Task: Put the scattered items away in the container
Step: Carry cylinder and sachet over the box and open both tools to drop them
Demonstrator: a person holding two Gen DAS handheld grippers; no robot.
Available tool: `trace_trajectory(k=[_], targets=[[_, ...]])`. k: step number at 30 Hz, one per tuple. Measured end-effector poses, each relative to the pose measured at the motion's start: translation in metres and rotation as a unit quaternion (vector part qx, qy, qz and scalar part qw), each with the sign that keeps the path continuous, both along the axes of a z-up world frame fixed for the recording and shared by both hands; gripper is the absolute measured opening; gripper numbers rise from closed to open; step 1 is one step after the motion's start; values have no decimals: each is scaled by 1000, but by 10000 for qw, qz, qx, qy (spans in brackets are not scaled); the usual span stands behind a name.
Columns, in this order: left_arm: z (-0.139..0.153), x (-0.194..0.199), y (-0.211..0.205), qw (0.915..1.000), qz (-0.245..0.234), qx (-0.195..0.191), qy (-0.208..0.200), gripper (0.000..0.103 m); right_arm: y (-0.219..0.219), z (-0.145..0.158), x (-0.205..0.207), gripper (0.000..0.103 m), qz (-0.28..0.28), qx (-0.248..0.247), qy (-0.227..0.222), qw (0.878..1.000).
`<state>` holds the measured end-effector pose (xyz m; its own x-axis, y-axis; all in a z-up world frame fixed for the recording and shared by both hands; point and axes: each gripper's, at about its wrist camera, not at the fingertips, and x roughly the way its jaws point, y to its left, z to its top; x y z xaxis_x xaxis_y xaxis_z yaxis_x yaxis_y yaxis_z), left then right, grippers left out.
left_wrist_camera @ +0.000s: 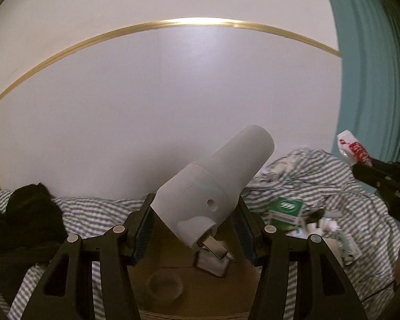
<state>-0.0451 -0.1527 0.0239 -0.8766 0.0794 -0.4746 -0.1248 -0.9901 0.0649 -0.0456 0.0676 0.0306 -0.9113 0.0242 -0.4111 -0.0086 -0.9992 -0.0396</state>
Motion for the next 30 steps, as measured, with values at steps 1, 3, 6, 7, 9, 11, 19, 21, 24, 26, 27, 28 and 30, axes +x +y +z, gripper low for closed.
trace_trajectory(k=[1, 3, 6, 7, 9, 11, 19, 21, 24, 26, 27, 28, 30], targets=[[-2, 1, -2, 10000, 36, -10, -13, 57, -5, -1, -4, 24, 40, 0, 0, 10000], [-8, -5, -13, 9999, 129, -33, -60, 57, -14, -6, -15, 24, 133, -10, -13, 9999], [-19, -16, -26, 9996, 237, -21, -176, 57, -27, -11, -27, 24, 247, -7, -50, 9997], [-25, -21, -31, 9993, 267, -13, -242, 57, -32, -14, -33, 24, 292, -13, -67, 9996], [-33, -23, -36, 9990, 301, -4, -340, 57, -37, -18, -46, 24, 362, -32, -123, 9993], [-45, -26, -40, 9984, 328, -5, -466, 57, -46, -26, -59, 24, 457, -65, -228, 9987], [-90, -48, -58, 9941, 385, -69, -1010, 57, -75, -67, -105, 24, 746, -85, -655, 9950], [-104, -56, -62, 9923, 386, -90, -1169, 57, -83, -82, -121, 24, 805, -82, -809, 9934], [-120, -65, -65, 9896, 381, -118, -1380, 57, -90, -103, -138, 24, 900, -81, -1068, 9902], [-131, -71, -66, 9875, 359, -125, -1530, 57, -94, -115, -148, 24, 947, -49, -1213, 9881], [-135, -73, -66, 9867, 348, -129, -1583, 57, -93, -121, -148, 24, 969, -31, -1281, 9870], [-141, -75, -65, 9856, 327, -150, -1651, 57, -95, -128, -153, 24, 993, -13, -1365, 9857], [-149, -78, -63, 9840, 305, -189, -1747, 57, -105, -139, -158, 24, 1009, 25, -1492, 9836]])
